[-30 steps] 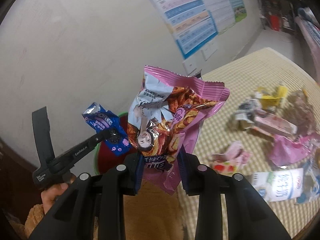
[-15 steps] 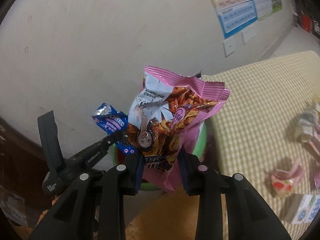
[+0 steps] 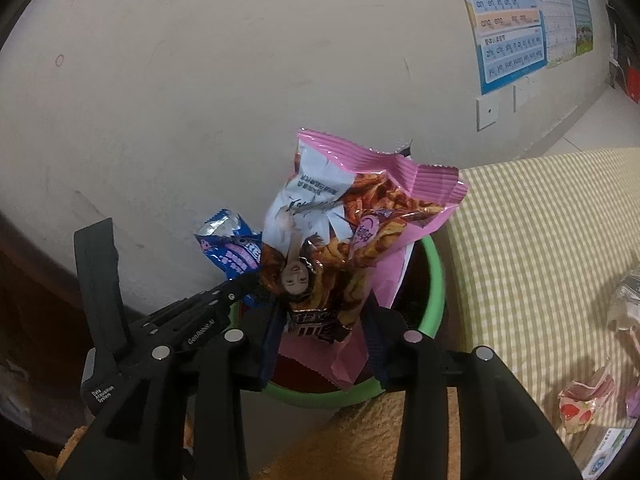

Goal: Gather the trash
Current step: 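Carry the blue wrapper and pink bag over the bin and release both, then grasp the strawberry wrapper with the left tool while the right tool grasps the white-blue milk bag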

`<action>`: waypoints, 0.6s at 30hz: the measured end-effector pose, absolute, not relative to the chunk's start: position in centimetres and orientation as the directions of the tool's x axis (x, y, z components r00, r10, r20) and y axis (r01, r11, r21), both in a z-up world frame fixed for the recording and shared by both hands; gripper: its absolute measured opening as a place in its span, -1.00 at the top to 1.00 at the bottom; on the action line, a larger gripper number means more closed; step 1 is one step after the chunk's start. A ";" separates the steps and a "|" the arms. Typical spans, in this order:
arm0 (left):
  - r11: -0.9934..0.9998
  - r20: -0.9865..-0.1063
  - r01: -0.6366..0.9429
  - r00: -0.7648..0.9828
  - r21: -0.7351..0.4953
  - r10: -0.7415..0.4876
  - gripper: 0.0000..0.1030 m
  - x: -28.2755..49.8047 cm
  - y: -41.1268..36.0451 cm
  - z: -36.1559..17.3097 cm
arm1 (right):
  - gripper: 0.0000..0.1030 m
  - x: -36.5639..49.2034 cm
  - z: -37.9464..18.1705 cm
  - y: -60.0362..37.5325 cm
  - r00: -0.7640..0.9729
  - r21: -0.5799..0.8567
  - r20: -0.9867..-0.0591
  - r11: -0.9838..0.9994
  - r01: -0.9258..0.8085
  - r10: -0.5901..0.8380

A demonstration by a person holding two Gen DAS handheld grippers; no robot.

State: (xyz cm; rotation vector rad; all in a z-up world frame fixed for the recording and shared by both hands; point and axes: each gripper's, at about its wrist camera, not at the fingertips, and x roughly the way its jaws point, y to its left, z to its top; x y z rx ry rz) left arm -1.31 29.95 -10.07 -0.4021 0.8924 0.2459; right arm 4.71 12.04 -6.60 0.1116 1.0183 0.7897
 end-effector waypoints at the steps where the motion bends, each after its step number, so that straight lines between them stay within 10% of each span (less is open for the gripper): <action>1: 0.898 -0.793 -0.371 0.608 -0.238 0.041 0.92 -1.3 29.9 -10.1 | 0.21 4.6 -6.6 12.1 0.280 0.432 -0.718 0.723 -0.539 0.638; 5: 0.888 -0.788 -0.380 0.614 -0.258 0.033 -0.19 -1.0 30.1 -10.2 | -0.16 4.5 -6.8 12.2 0.272 0.437 -0.721 0.723 -0.535 0.637; 18: 0.907 -0.788 -0.354 0.614 -0.228 0.042 -0.20 -0.4 27.7 -9.0 | -0.31 4.7 -6.9 -0.6 0.400 0.463 -0.719 0.821 -0.333 0.568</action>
